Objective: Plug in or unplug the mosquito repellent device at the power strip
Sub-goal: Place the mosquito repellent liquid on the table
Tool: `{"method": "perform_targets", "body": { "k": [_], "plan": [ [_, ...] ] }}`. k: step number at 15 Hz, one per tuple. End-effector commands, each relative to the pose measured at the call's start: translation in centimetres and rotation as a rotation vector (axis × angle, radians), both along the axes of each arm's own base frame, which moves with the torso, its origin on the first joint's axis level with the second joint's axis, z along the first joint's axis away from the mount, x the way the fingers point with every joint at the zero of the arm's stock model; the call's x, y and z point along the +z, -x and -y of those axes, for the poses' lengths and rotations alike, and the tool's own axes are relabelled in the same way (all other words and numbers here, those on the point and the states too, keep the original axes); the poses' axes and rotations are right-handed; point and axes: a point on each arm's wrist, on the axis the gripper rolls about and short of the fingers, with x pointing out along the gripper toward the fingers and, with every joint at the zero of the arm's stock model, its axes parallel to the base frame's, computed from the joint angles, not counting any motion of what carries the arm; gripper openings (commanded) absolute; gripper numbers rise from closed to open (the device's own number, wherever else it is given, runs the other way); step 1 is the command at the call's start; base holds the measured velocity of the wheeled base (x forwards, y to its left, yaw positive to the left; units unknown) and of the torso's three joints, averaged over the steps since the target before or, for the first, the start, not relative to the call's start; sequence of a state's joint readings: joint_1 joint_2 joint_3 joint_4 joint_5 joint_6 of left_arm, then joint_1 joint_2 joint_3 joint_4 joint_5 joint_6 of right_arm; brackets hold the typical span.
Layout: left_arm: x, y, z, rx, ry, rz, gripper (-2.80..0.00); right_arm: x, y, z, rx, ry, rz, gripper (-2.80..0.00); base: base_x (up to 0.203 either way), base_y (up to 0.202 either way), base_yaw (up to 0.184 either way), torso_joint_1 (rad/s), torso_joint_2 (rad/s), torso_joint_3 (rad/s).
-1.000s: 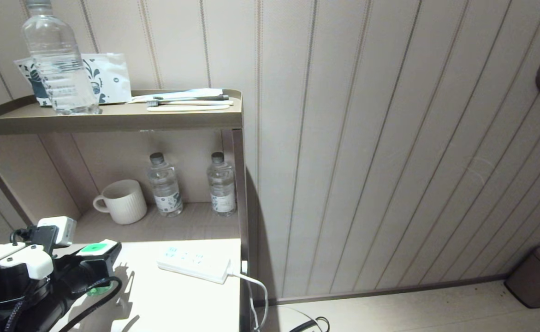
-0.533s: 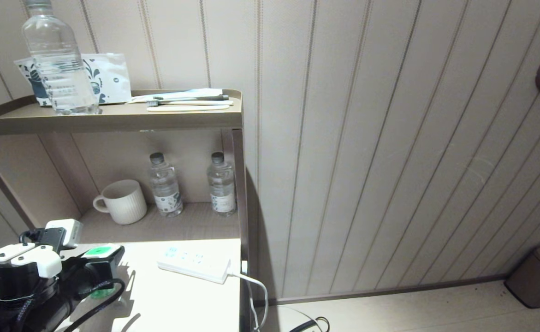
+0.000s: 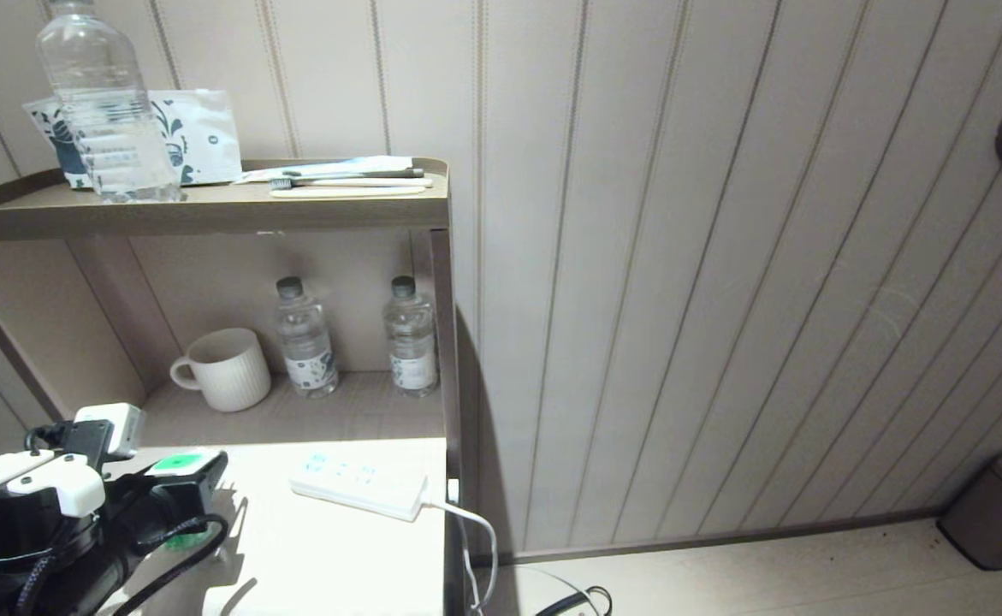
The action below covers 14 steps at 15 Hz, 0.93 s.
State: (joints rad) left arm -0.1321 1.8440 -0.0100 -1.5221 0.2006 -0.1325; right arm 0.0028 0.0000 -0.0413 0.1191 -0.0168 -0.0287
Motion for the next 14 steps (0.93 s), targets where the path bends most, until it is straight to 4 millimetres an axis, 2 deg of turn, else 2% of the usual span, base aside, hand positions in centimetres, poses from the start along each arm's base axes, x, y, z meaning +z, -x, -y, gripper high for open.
{"method": "perform_targets", "body": {
  "k": [1,4,7,11,14],
  "plan": [
    [0.7,0.0,0.0,0.002,0.008,0.058,-2.8,0.0,0.0,0.0,0.0,0.0,-0.002,-2.8,0.0,0.0,0.0,-0.185,0.42,0.235],
    [1.0,0.2,0.0,0.002,0.01,0.074,-2.8,0.0,0.0,0.0,0.0,0.002,-0.001,-2.8,0.0,0.0,0.0,-0.161,0.37,0.203],
    [2.3,-0.1,0.0,0.003,0.016,0.145,-2.8,0.0,0.0,0.0,0.0,0.0,-0.002,-2.8,0.0,0.0,0.0,-0.035,0.08,0.048],
    [4.3,0.8,-0.1,0.006,0.026,0.241,-2.8,0.0,0.0,0.0,0.0,0.0,-0.001,-2.8,0.0,0.0,0.0,-0.002,0.01,0.002],
    [4.1,1.1,-0.2,0.007,0.028,0.229,-2.8,0.0,0.0,0.0,-0.001,0.001,0.0,-2.8,0.0,0.0,0.0,0.0,0.0,0.0]
  ]
}}
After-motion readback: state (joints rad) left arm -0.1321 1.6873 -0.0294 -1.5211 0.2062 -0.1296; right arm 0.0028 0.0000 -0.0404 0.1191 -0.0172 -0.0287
